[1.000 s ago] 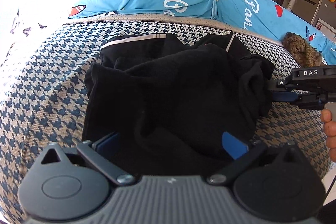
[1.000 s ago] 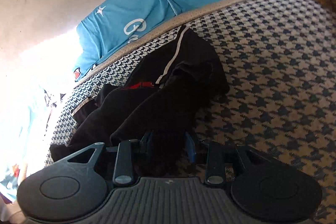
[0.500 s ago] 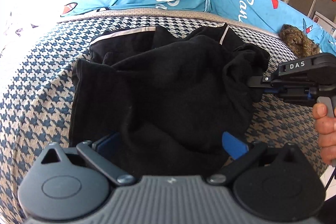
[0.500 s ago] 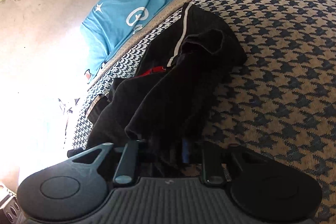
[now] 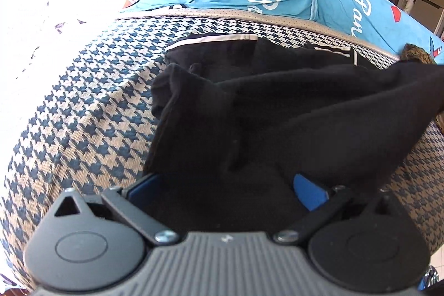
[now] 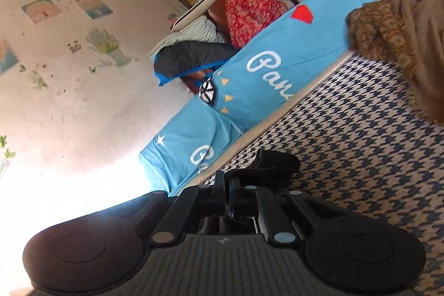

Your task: Fold clothes

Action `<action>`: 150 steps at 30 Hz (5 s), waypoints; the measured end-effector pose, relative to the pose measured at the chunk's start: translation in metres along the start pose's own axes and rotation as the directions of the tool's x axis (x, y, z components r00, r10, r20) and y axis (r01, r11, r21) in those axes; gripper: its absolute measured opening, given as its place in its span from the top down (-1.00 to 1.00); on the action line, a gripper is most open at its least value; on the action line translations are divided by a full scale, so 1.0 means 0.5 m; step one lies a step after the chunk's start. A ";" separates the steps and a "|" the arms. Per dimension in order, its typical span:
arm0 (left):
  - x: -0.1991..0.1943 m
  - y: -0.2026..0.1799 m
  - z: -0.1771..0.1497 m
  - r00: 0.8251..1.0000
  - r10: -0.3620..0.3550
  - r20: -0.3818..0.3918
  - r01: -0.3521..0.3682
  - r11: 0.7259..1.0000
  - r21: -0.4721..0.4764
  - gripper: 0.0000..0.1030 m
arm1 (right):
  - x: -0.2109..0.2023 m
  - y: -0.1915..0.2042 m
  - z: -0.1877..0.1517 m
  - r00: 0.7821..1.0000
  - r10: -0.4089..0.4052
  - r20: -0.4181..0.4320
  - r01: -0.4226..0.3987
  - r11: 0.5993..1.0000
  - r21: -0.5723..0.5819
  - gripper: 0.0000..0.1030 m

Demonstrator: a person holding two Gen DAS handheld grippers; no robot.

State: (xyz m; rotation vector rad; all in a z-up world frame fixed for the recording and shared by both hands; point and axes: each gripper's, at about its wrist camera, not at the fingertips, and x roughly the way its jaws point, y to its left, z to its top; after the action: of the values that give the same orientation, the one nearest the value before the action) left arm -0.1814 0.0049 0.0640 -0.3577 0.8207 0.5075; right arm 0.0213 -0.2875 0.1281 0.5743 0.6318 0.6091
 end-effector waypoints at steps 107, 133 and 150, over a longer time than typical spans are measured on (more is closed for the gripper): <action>0.065 -0.090 -0.011 0.999 0.038 -0.004 -0.037 0.990 0.139 -1.00 | -0.048 -0.115 -0.010 0.903 -0.301 -0.305 0.194 0.922 -0.335 0.25; -0.065 -0.169 -0.146 0.986 -0.165 0.005 0.151 0.916 0.373 -1.00 | -0.014 -0.095 -0.021 0.948 -0.043 -0.314 -0.022 0.979 -0.201 0.81; -0.057 -0.084 -0.049 0.989 0.043 0.142 -0.073 0.975 0.211 -1.00 | -0.077 -0.125 0.037 0.958 0.228 -0.171 -0.206 0.969 0.138 0.84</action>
State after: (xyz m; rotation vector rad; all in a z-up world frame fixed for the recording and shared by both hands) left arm -0.1892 -0.0497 0.0751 -0.0970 0.7461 0.4863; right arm 0.0300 -0.3616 0.1137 0.7098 0.7912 0.8433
